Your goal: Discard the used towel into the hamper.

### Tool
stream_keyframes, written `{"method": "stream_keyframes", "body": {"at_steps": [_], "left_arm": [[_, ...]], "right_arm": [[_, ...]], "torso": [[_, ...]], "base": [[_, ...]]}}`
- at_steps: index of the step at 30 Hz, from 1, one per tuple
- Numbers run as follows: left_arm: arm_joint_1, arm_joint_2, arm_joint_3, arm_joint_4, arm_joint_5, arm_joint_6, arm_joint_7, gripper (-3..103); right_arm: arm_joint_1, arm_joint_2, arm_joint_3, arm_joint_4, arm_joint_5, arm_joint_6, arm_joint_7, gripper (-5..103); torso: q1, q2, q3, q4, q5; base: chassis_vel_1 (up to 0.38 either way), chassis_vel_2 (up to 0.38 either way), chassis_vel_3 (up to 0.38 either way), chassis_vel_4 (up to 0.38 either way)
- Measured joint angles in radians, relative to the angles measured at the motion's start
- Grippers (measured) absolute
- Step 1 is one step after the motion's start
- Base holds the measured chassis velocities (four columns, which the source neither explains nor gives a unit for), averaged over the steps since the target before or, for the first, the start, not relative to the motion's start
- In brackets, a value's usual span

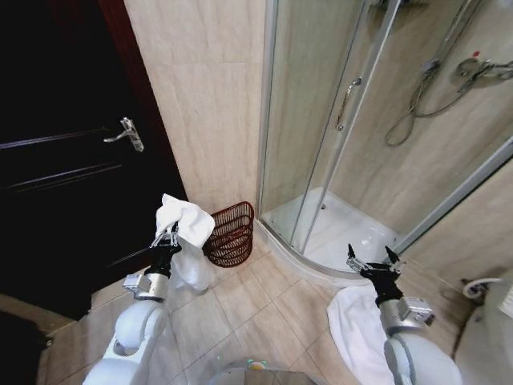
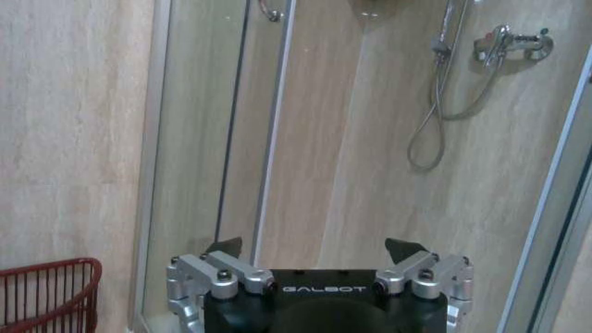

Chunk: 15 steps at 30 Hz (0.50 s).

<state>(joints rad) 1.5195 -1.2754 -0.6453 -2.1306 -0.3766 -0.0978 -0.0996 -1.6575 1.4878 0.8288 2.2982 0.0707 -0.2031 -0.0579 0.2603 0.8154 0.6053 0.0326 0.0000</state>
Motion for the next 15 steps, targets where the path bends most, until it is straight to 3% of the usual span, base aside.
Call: {"method": "stream_keyframes", "body": {"at_steps": [15], "left_arm": [[0.0,0.001,0.004,-0.006,0.007,-0.001,0.004,7]], "right_arm": [[0.007,-0.001,0.001,-0.018,0.003,0.012,-0.001,100]], "torso": [[0.0,0.001,0.0,0.0001,0.0]], "base": [[-0.016,0.014,0.018,-0.013]]}}
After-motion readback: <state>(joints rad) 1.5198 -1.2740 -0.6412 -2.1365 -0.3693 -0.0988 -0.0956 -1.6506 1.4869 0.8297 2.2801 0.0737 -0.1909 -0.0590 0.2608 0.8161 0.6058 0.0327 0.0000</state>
